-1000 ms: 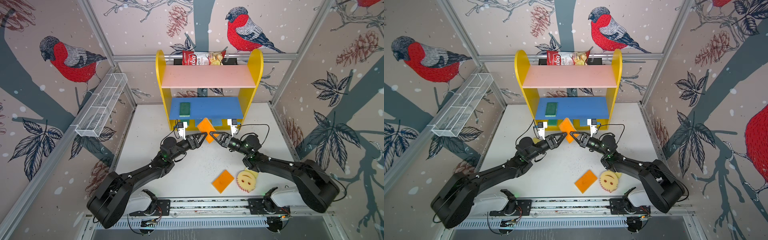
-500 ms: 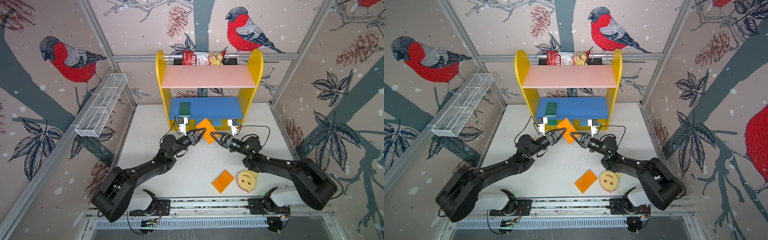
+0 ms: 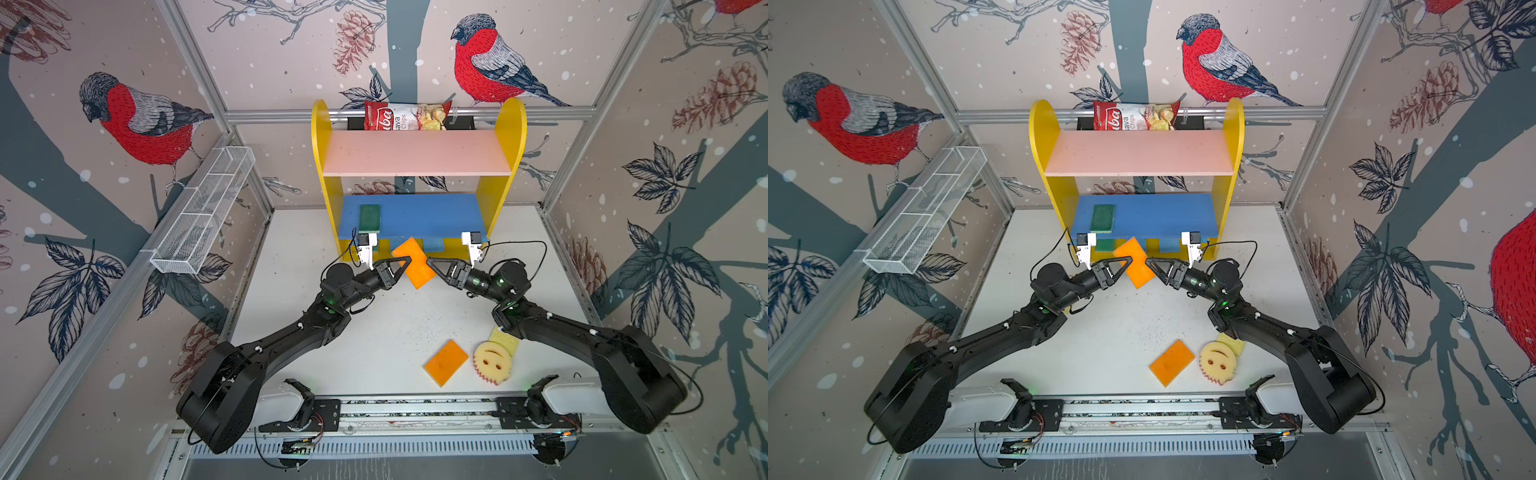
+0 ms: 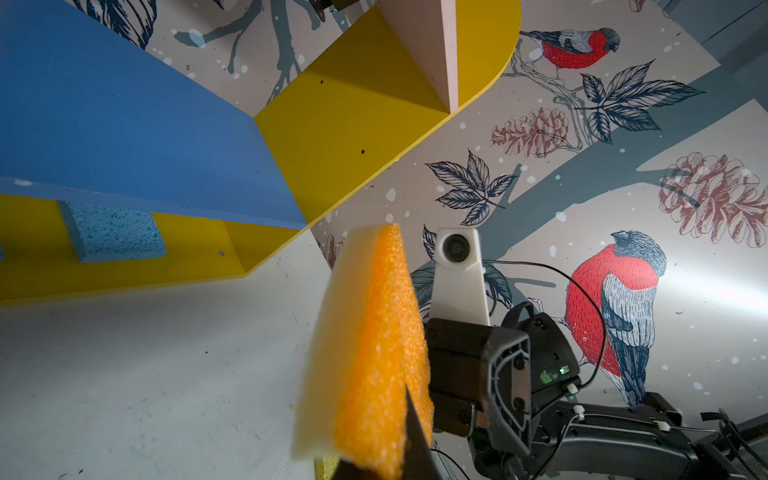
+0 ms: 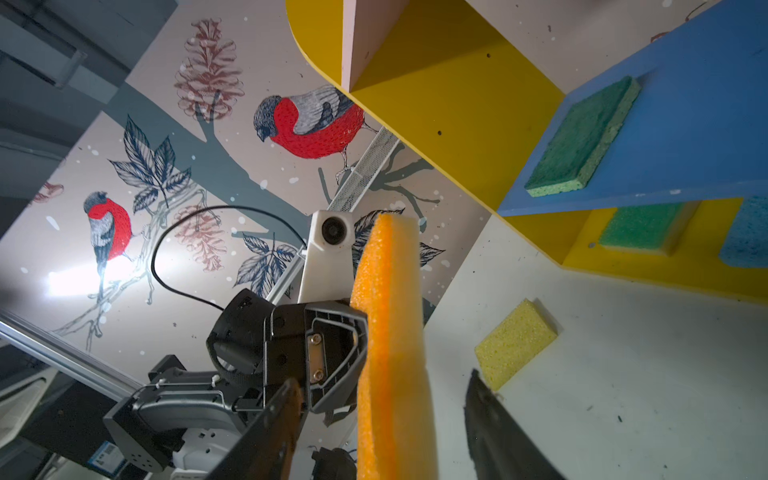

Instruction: Place and organize the cleaning sponges onto the shelf

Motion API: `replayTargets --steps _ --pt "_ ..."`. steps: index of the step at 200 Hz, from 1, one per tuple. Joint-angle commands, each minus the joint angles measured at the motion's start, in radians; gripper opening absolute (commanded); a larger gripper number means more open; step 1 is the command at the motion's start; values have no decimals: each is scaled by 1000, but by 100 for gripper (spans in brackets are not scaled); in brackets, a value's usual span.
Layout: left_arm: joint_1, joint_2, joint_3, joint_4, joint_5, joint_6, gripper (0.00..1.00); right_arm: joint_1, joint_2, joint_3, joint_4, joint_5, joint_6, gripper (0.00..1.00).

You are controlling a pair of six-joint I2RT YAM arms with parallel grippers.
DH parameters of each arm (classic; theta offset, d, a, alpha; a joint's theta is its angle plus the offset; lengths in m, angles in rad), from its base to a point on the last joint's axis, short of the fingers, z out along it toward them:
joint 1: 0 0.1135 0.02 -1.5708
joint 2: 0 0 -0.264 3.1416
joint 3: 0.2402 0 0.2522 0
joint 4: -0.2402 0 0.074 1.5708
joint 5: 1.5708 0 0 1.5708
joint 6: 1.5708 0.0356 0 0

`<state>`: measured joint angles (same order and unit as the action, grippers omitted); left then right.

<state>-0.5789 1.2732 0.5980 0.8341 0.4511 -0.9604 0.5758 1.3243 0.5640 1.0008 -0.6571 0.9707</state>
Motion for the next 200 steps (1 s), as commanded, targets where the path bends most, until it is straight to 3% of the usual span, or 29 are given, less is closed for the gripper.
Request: replayTargets --steps 1,35,80,93,102,108,111,113,160,200 --pt "2 10 12 2 18 21 0 20 -22 18 -134 16 -114 62" --pt "7 18 18 -2 27 16 0 48 -45 19 -218 41 -175 58" --pt "8 -5 21 -53 26 30 1 52 -67 -1 -237 84 -179 7" --pt "8 -15 23 -84 23 39 30 52 -67 2 -250 99 -179 0" --pt "7 -27 21 -104 22 49 63 52 -66 5 -259 114 -179 0" --pt "7 -37 19 -122 14 58 78 51 -91 6 -266 125 -180 0" --pt "8 -45 19 -133 10 63 94 51 -94 9 -271 131 -181 0" --pt "7 -49 19 -141 6 68 97 50 -93 10 -274 135 -181 0" --pt "8 -230 7 -430 -159 215 98 50 -56 94 -361 264 -193 0" --pt "13 -437 5 -715 -405 314 98 63 48 195 -377 387 -172 0"
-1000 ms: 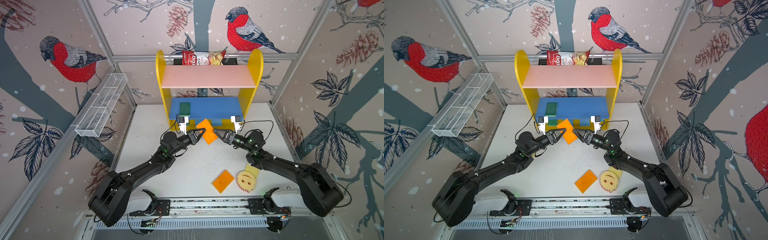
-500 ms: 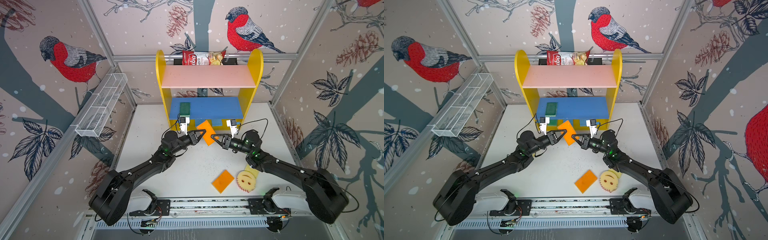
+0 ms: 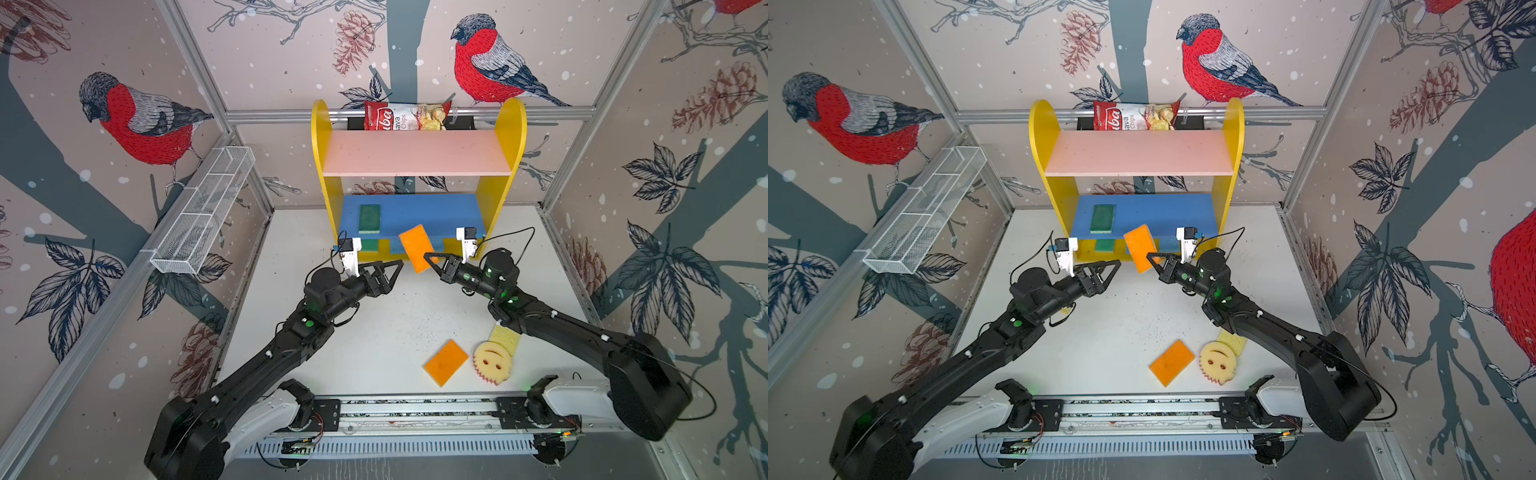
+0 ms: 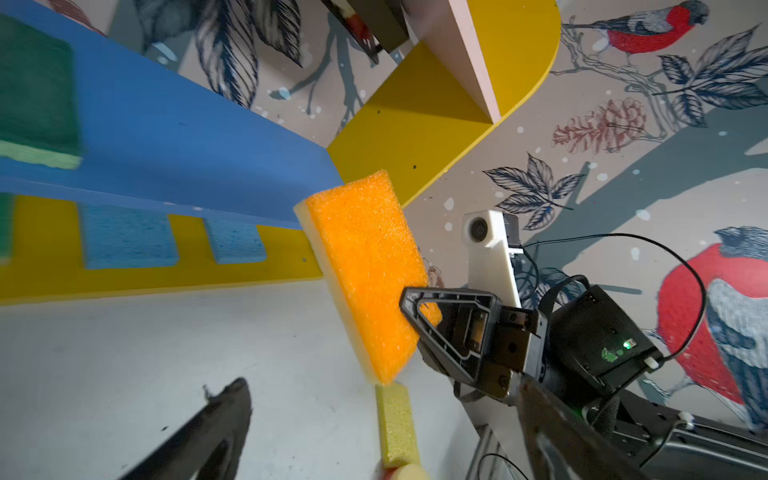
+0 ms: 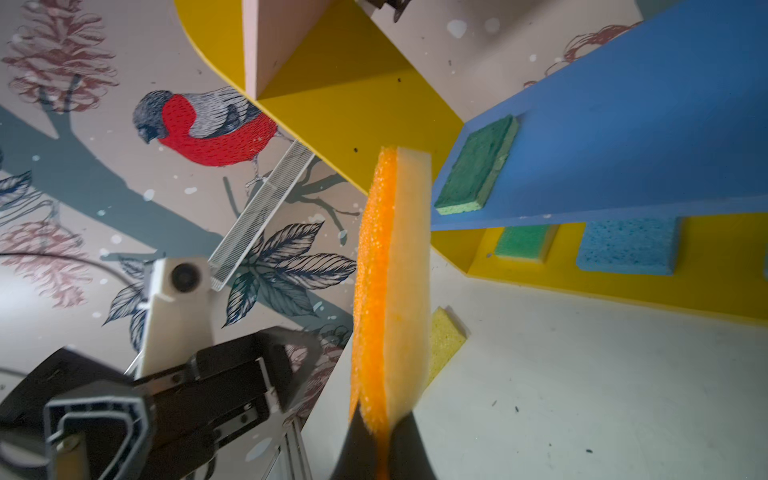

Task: Place and organize the cleaning sponges onto the shelf
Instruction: 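Carry the sponge onto the blue shelf with the right gripper while the left withdraws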

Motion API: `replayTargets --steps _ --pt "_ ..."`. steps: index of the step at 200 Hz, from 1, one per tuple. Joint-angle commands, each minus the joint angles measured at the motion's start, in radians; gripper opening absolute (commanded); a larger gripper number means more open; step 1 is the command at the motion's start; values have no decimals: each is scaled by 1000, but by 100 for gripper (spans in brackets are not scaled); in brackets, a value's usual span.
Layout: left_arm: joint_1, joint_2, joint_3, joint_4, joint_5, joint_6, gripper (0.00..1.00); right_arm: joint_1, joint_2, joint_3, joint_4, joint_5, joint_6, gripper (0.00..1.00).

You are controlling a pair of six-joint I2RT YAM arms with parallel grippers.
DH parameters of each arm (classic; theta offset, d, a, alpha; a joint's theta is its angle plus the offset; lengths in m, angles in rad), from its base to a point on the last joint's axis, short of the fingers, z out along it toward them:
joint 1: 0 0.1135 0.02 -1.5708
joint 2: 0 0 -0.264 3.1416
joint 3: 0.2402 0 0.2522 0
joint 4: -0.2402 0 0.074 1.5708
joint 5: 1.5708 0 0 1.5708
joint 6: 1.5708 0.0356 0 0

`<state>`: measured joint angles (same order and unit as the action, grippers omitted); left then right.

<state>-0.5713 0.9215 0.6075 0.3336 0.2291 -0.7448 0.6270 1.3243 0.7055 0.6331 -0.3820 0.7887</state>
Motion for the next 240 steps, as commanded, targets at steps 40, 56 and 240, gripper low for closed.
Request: replayTargets --steps 40,56,240 --pt "10 -282 -44 -364 -348 116 98 60 182 190 -57 289 17 0" --pt "11 -348 -61 -423 -387 106 98 68 247 248 -78 343 30 1" --pt "11 -657 -69 -761 -585 67 98 34 719 682 -166 356 180 9"
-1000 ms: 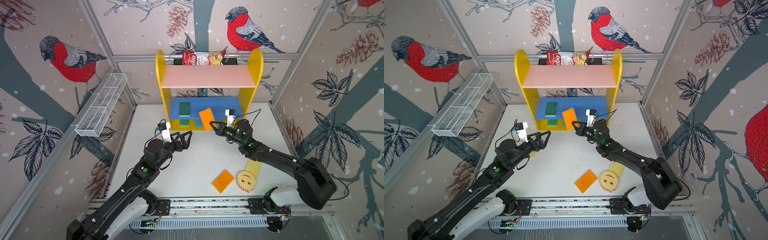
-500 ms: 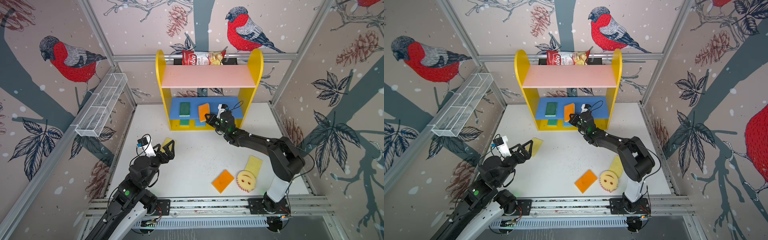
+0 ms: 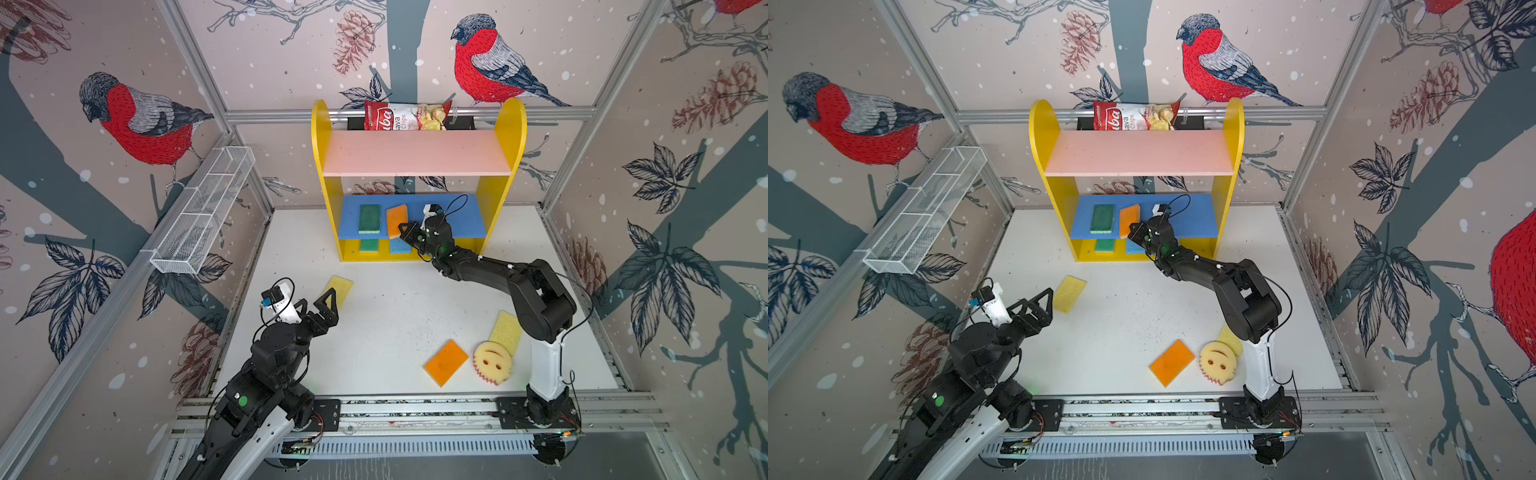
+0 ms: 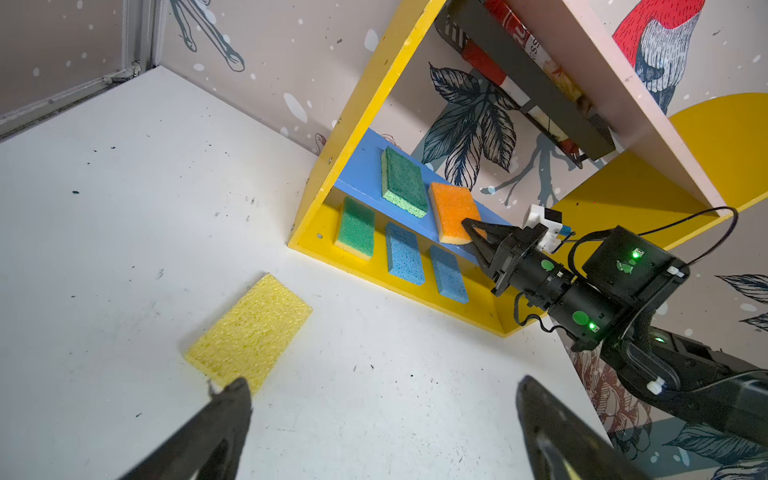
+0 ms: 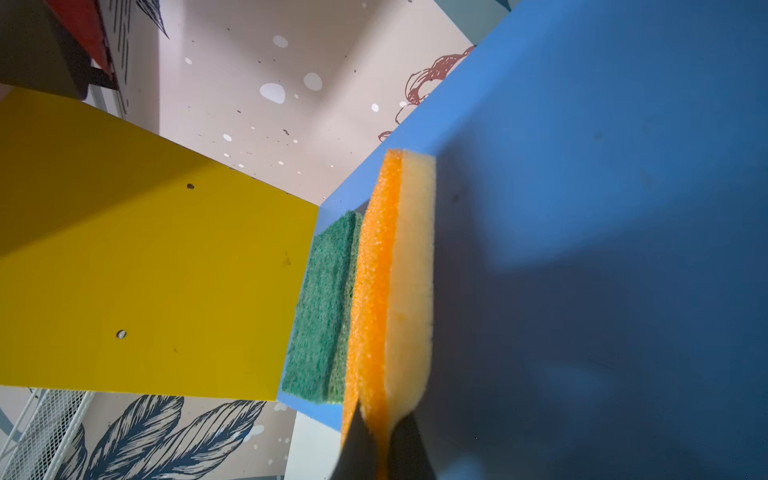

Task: Place and organize the cleaning sponges onto the shelf
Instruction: 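Carry the sponge onto the blue shelf with the right gripper while the left withdraws, then press the sponge upright beside the green sponge on the blue shelf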

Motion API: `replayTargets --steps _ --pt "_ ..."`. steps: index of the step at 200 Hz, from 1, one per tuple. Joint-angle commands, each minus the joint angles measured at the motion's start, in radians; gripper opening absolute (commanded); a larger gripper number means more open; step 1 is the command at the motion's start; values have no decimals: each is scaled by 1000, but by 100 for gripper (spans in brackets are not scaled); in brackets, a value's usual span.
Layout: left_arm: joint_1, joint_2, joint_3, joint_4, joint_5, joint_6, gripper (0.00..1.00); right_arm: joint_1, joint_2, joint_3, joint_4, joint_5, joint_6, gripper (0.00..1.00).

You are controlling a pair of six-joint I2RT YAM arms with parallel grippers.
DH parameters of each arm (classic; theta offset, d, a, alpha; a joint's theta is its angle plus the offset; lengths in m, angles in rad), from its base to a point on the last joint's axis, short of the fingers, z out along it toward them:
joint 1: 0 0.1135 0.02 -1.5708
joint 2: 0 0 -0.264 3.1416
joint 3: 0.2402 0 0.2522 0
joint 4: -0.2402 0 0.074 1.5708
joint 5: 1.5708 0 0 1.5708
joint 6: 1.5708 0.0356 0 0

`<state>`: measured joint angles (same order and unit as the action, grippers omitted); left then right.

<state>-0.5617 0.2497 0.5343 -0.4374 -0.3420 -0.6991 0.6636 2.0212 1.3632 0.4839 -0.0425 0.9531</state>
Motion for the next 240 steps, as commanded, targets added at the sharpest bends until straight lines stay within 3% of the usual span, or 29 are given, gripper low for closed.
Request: replayTargets --steps 1,81,207,240 --pt "1 16 5 11 -13 21 98 -2 22 25 -17 15 16 9" --pt "1 72 -3 52 -8 39 98 -7 47 34 -21 42 66 23" --pt "1 100 -3 71 8 41 98 18 40 -4 29 158 123 25" --pt "2 99 -2 68 4 44 98 17 40 -6 30 161 120 35"
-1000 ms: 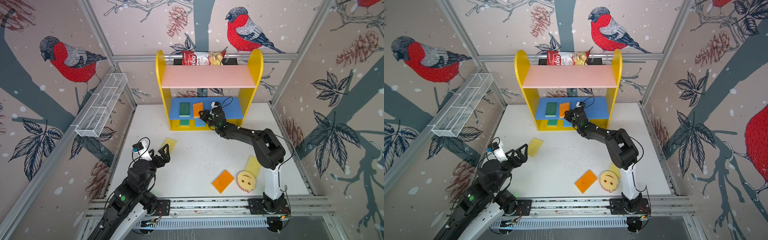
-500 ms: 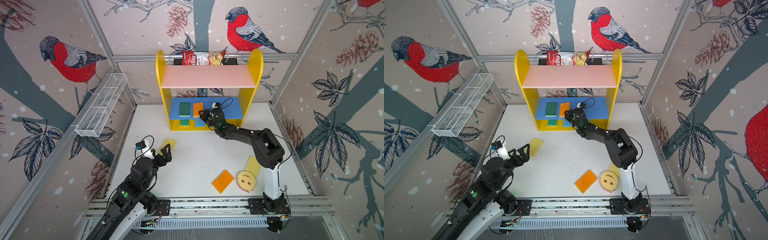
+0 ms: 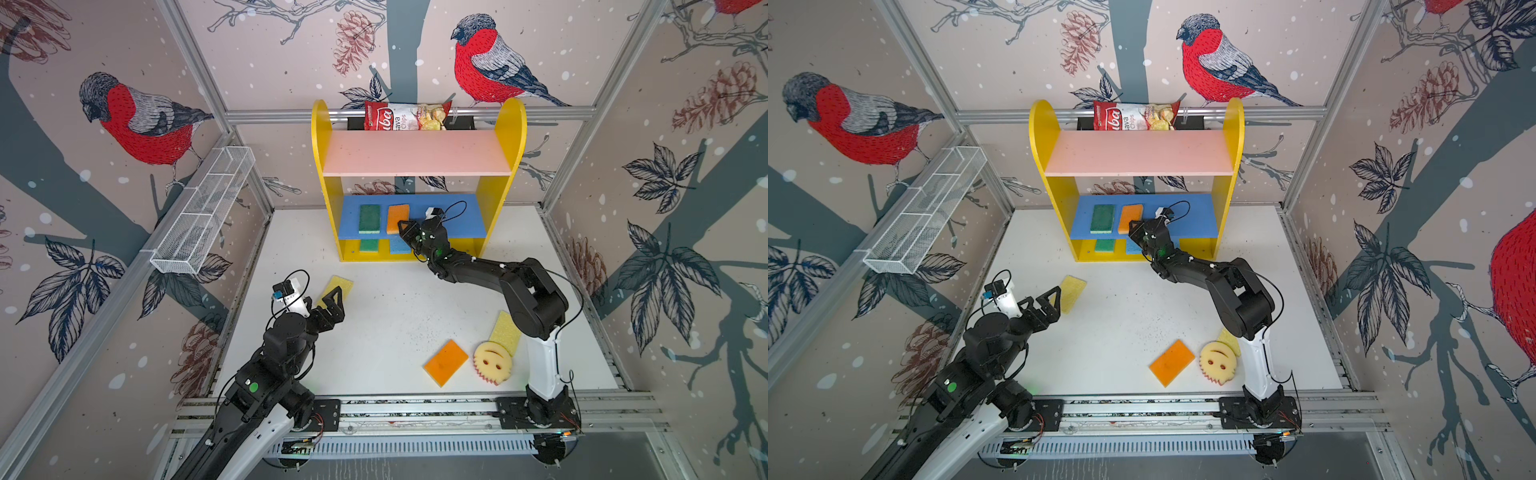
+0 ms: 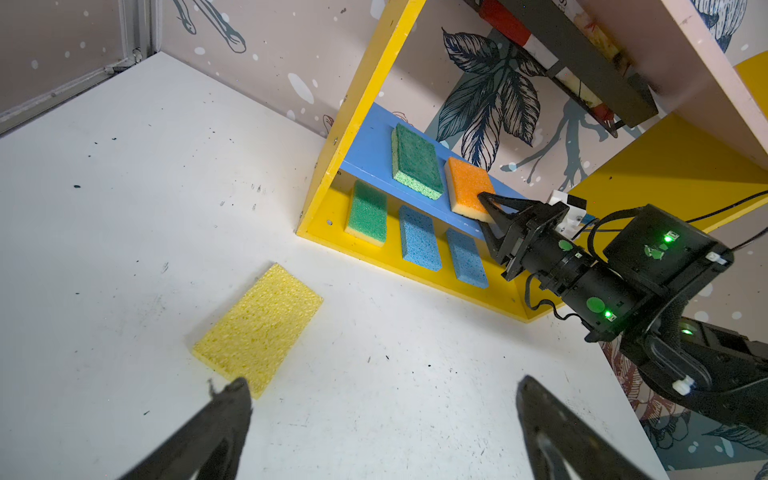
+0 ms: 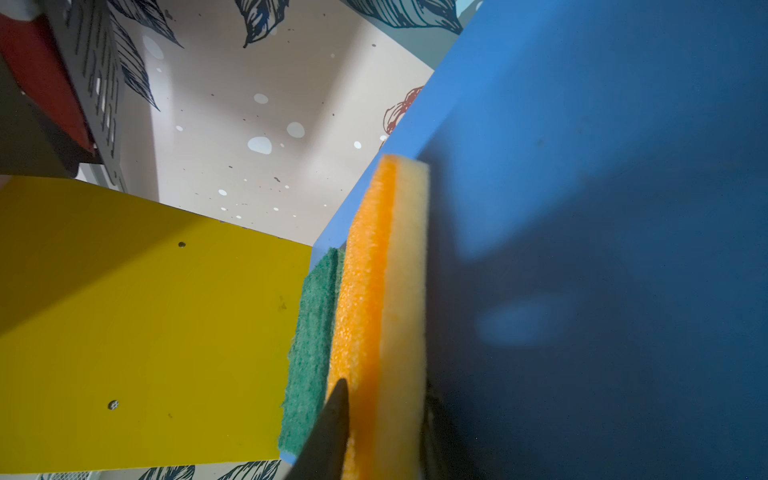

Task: Place and organize the cleaning sponges onto the shelf
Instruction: 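Press the sponge upright beside the green sponge on the blue shelf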

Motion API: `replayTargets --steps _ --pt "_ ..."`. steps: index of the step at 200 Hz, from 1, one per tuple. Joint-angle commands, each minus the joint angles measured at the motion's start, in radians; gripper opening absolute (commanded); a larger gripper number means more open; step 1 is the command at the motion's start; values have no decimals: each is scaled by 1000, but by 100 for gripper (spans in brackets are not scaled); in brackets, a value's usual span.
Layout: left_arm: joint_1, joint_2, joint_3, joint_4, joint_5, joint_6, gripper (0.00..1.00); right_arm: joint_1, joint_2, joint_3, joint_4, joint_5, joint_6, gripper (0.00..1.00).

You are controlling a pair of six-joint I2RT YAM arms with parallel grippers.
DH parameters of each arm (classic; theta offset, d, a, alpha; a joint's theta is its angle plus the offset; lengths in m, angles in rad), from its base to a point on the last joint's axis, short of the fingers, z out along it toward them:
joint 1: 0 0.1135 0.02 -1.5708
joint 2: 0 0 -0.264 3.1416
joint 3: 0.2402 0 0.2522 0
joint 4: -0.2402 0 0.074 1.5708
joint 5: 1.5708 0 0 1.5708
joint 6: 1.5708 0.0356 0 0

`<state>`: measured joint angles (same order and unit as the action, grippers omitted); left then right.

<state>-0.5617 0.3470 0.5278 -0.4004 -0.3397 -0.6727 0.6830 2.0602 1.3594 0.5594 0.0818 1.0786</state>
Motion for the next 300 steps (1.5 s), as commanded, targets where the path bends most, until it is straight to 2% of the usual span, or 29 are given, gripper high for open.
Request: replayTargets --steps 1,68,114,157,217,262,300 --pt "2 2 5 31 2 17 98 -2 1 -2 -46 36 -6 35" --pt "1 -2 7 26 6 13 98 -18 -15 -25 -54 54 -6 44" --pt "2 -6 7 24 3 13 98 -19 -17 -18 -63 53 -30 64" --pt "1 -11 5 23 6 6 98 -1 -12 40 -144 93 -109 72" --pt "1 -8 3 29 8 0 98 10 -2 65 -179 79 -134 74" --pt "1 -9 1 29 8 -3 98 47 21 186 -350 189 -261 75" --pt "1 -8 -3 32 11 -6 98 49 18 185 -364 203 -251 77"
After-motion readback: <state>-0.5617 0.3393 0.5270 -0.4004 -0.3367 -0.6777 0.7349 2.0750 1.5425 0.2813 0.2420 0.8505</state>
